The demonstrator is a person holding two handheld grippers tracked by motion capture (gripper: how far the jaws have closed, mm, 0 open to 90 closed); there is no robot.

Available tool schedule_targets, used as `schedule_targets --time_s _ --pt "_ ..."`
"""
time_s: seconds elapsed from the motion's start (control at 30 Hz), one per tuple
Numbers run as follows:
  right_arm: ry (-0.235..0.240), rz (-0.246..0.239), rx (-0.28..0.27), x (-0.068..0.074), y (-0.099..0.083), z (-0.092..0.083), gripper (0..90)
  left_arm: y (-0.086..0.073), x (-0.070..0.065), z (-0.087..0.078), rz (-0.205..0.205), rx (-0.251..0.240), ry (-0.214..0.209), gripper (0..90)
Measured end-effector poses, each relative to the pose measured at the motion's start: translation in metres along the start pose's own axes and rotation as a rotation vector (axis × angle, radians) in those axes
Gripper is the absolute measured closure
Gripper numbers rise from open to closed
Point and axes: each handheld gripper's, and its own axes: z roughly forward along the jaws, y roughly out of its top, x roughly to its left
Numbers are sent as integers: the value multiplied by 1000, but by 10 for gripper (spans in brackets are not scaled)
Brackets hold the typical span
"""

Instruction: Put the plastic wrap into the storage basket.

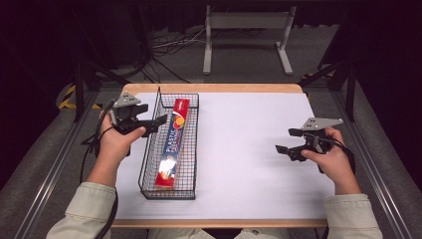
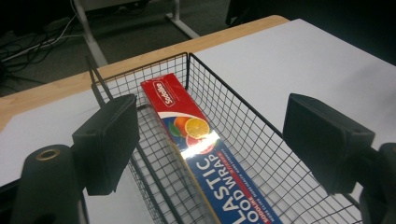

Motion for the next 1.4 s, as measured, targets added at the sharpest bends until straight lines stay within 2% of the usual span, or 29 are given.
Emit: schedule_targets --time_s 0.03,0.13,0.23,0.27,0.37,0.47,0.53,0.7,0.97,1.17,1.4 --pt "0 1 0 -1 -1 0 157 0 4 0 2 -4 -5 193" --pt "2 3 3 -2 -2 1 157 -6 20 2 -42 -54 -61 193" --pt "0 5 5 -4 -3 2 157 -14 34 5 -50 -76 -59 197" --pt "0 5 5 -4 -3 2 157 -14 34 5 -50 -76 -59 197" --pt "1 8 12 -6 -5 3 157 -23 44 6 -75 -91 -41 212" --pt "10 13 9 -8 -6 5 153 -34 55 6 -111 -138 -62 204" --pt "12 7 10 -11 -7 6 140 -42 60 6 -101 -145 -60 199" --pt "12 -9 1 -15 -11 10 140 -62 69 2 -86 -141 -57 206" --pt "30 -3 -25 -22 -19 16 140 -87 81 5 -98 -138 -40 216" --pt "24 2 -35 -29 -28 24 140 -102 81 11 -92 -141 -36 225" --pt "10 11 -45 -32 -34 25 142 -120 79 17 -84 -110 -25 228"
